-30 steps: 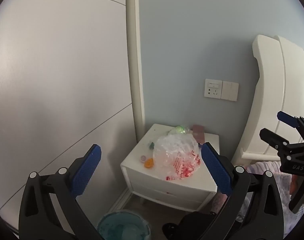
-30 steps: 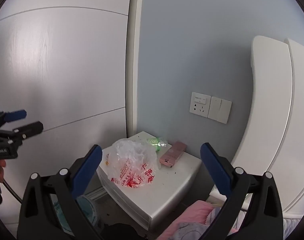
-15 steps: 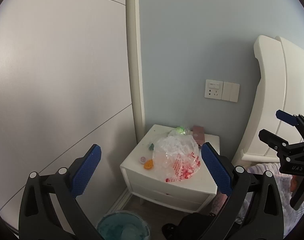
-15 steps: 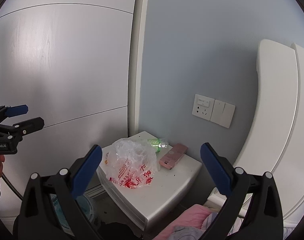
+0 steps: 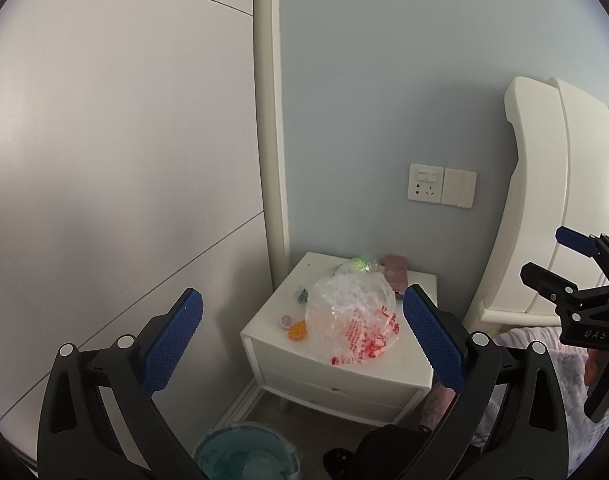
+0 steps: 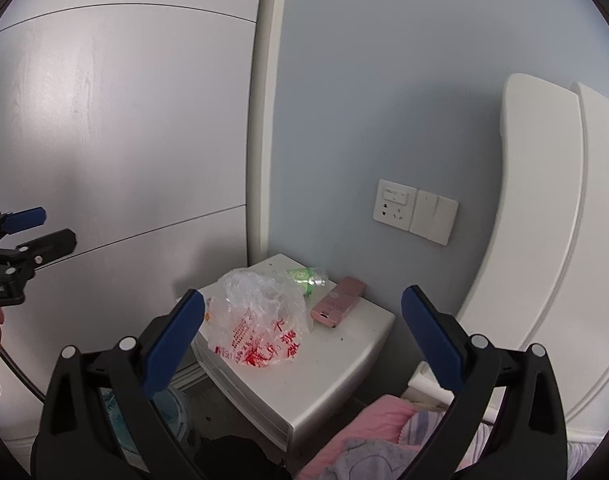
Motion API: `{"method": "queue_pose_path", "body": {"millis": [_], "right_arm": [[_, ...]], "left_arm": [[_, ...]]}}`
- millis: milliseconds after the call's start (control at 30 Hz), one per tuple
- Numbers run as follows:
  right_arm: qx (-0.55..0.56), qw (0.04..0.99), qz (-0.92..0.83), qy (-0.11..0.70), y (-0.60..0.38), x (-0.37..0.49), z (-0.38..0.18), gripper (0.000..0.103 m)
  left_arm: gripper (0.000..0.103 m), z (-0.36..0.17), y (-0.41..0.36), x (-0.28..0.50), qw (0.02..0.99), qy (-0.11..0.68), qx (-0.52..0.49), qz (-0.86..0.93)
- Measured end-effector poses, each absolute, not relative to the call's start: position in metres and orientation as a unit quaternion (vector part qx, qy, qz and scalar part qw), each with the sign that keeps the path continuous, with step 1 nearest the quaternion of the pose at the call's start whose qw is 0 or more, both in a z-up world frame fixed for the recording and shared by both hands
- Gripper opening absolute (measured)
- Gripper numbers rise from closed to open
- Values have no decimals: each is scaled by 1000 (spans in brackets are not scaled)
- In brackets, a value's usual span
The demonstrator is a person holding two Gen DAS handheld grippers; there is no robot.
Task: Collect trash
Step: 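Move the right tool toward the clear plastic bag on the nightstand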
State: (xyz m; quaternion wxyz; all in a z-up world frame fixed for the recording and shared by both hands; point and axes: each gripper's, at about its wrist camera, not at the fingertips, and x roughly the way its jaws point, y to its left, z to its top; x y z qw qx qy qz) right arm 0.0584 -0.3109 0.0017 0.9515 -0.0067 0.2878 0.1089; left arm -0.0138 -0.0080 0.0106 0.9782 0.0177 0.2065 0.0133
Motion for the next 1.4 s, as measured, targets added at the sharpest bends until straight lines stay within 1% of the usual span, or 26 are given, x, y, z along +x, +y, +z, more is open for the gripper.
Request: {"method": "queue_pose_path", "body": {"millis": [267, 400, 633, 867, 1100, 1400], "right_arm": [[-20, 956, 86, 279, -302, 39, 15, 96], [-14, 955, 61, 289, -304, 38, 20, 96], [-11, 961, 45, 273, -309, 29, 31, 96], [1, 960, 47, 275, -316, 27, 32, 96], [13, 960, 44, 277, -326, 28, 28, 96], [17, 955, 44, 293, -331, 36, 16, 96]], "left_arm": [[97, 16, 1, -30, 982, 188, 12, 3], [97, 17, 2, -33, 983, 185, 12, -6], [97, 22, -5, -42, 985, 169, 16, -21], [97, 23, -11, -44, 986, 166, 15, -31], [97, 20, -19, -42, 988, 150, 34, -32], [97, 6, -17, -28, 980, 190, 12, -58]]}}
